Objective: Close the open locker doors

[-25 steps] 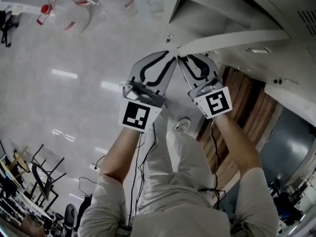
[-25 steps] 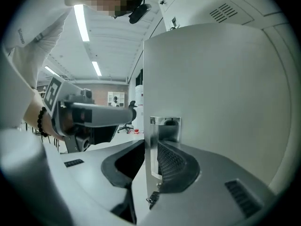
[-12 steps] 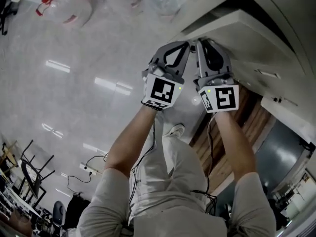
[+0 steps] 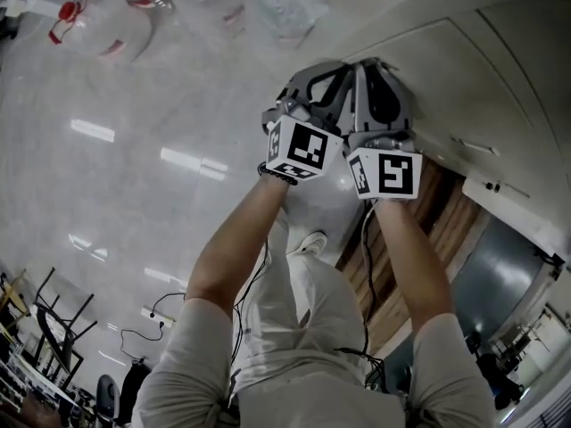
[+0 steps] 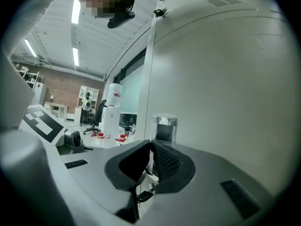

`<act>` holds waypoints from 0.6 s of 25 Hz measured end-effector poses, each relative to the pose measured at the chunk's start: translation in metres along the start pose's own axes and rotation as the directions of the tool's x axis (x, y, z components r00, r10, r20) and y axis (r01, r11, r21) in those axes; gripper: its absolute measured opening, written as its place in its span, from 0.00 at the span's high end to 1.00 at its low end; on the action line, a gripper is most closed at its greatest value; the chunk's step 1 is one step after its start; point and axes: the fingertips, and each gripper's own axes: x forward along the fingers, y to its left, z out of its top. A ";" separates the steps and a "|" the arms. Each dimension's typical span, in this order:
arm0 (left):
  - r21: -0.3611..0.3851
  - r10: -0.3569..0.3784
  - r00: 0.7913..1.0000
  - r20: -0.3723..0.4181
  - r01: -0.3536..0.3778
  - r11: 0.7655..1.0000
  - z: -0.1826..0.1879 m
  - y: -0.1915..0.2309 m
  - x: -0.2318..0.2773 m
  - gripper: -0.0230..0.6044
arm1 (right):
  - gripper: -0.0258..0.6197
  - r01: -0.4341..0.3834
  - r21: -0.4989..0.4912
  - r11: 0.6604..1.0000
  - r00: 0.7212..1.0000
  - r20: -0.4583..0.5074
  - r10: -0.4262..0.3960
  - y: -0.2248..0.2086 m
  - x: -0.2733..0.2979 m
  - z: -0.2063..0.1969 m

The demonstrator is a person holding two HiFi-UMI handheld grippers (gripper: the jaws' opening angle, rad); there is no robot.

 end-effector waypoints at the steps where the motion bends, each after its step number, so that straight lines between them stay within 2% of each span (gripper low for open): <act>1: 0.001 -0.003 1.000 0.000 0.003 1.000 0.002 0.000 0.001 0.96 | 0.93 0.007 -0.001 1.000 1.000 0.000 -0.007 -0.001 -0.001 0.001; 6: 0.005 -0.019 1.000 -0.003 0.019 1.000 0.001 0.006 0.004 0.96 | 0.93 0.028 -0.012 1.000 0.999 -0.015 -0.028 -0.001 0.007 0.002; 8: 0.020 -0.012 1.000 -0.014 0.012 1.000 0.000 0.008 0.004 0.96 | 0.91 0.065 0.005 0.998 0.997 -0.030 -0.065 -0.003 0.004 0.000; 9: 0.029 -0.006 1.000 -0.023 0.007 1.000 -0.002 0.007 0.004 0.96 | 0.95 0.089 0.027 0.996 0.995 -0.040 -0.088 -0.005 -0.003 -0.002; 12: 0.070 0.006 0.999 -0.054 -0.003 0.998 -0.001 0.006 -0.003 0.96 | 0.95 0.134 0.080 0.988 0.990 -0.051 -0.130 -0.007 -0.047 0.005; 15: 0.089 0.004 0.997 -0.081 0.003 0.996 0.017 -0.001 -0.030 0.96 | 0.95 0.142 0.130 0.981 0.989 -0.057 -0.136 -0.013 -0.111 0.035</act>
